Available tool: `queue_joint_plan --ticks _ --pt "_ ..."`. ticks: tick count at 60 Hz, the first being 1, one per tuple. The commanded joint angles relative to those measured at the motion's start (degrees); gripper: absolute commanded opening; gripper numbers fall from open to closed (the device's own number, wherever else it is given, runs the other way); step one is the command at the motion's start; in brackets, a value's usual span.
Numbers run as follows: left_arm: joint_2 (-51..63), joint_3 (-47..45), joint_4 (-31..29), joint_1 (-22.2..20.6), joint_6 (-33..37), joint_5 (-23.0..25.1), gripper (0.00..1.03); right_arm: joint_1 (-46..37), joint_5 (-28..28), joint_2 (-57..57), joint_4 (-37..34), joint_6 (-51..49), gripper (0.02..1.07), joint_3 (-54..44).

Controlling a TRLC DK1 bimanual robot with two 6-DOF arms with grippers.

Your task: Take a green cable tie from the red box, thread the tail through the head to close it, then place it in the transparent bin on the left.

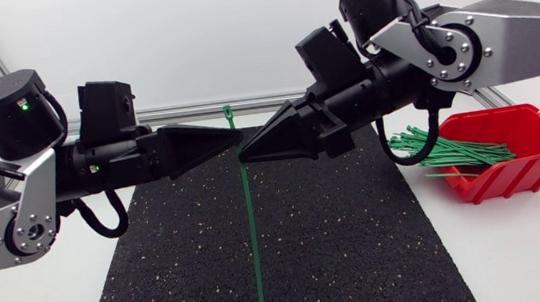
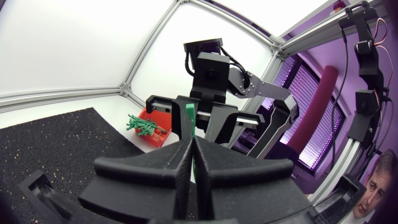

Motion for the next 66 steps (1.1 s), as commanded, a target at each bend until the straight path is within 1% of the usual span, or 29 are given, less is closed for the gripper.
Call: queue_joint_plan --ticks 1,24,25,27,29,31,33,39,51,59,66 --pt "-0.8 -0.2 1.0 0.0 -1.8 0.6 0.03 -0.3 -0.6 0.0 1.1 2.4 0.08 -1.5" --pt "-1.3 -0.1 1.1 0.3 -3.5 0.7 0.04 0.6 -1.4 0.1 1.8 3.0 0.08 -2.3" --pt "-1.3 -0.1 1.2 0.4 -3.7 0.7 0.05 0.6 -1.4 0.2 1.9 3.0 0.08 -2.3" --pt "-1.2 0.0 1.2 0.6 -4.1 0.7 0.12 0.6 -1.5 0.1 1.9 3.1 0.08 -2.4" --pt "-1.2 0.0 1.2 0.8 -4.4 0.6 0.25 0.6 -1.6 0.0 1.9 3.1 0.08 -2.6" --pt "-1.2 0.0 1.2 0.9 -4.7 0.6 0.33 0.6 -1.6 0.0 2.0 3.2 0.08 -2.6" --pt "-1.1 0.0 1.2 0.9 -4.9 0.6 0.34 0.6 -1.6 -0.1 2.7 3.8 0.08 -2.8" --pt "-1.1 0.0 1.2 1.0 -5.0 0.6 0.43 0.5 -1.7 -0.2 3.2 4.3 0.08 -3.1" --pt "-0.8 0.2 1.2 2.1 -5.4 0.5 0.43 0.2 -1.6 -0.3 5.1 6.2 0.08 -3.6" --pt "-0.7 0.2 1.2 2.2 -5.4 0.4 0.42 -0.1 -1.6 -0.6 7.6 8.7 0.08 -4.4" --pt "-0.5 0.1 1.4 2.2 -5.4 0.3 0.42 -0.2 -1.5 -0.5 8.2 9.6 0.08 -4.7"
